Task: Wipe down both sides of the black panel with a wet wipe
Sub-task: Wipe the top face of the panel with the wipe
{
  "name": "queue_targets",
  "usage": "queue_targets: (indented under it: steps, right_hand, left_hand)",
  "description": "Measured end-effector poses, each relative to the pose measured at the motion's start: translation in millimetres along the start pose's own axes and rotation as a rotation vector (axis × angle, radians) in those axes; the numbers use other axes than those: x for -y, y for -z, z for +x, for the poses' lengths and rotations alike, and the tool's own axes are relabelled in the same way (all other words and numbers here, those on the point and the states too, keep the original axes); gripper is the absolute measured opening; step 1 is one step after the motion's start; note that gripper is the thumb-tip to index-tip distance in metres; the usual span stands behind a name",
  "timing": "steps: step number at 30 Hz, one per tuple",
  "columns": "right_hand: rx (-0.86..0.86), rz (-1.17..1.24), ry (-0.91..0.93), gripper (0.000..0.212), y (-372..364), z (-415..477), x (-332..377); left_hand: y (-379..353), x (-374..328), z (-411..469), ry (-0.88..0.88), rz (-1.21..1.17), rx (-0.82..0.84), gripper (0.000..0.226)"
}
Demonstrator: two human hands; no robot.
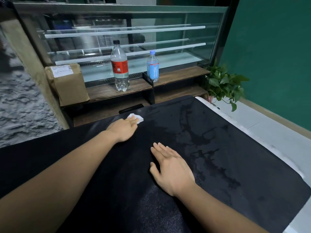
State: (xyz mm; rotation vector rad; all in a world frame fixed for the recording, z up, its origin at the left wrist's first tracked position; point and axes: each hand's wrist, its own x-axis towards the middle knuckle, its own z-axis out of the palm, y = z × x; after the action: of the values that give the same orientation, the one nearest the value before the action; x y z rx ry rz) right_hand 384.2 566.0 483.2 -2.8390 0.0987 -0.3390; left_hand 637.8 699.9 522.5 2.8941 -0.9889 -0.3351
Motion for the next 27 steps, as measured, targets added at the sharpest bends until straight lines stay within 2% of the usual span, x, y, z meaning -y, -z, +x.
queue_targets:
  steps: [6,10,13,19,27]
  right_hand:
    - [-0.003,0.010,-0.003,0.066,0.4,-0.9,0.7]
    - [-0.008,0.007,-0.005,0.065,0.0,-0.5,1.1]
    - [-0.002,0.009,-0.004,0.065,1.5,-0.2,1.8]
    - [-0.005,-0.003,-0.007,0.066,2.1,0.9,2.7]
    - [0.008,-0.014,-0.003,0.068,3.2,-0.3,3.5]
  left_hand:
    - [8.0,14.0,12.2,0.107,-0.057,-0.048,0.054]
    - [5.8,-2.5,18.6,0.122,-0.069,-0.109,0.044]
    - [4.1,-14.1,18.3,0.140,-0.075,-0.139,0.046]
    - [-5.5,-39.5,11.8,0.043,-0.031,-0.091,0.054]
    - [-24.2,-78.7,2.6,-0.146,-0.018,-0.094,0.054]
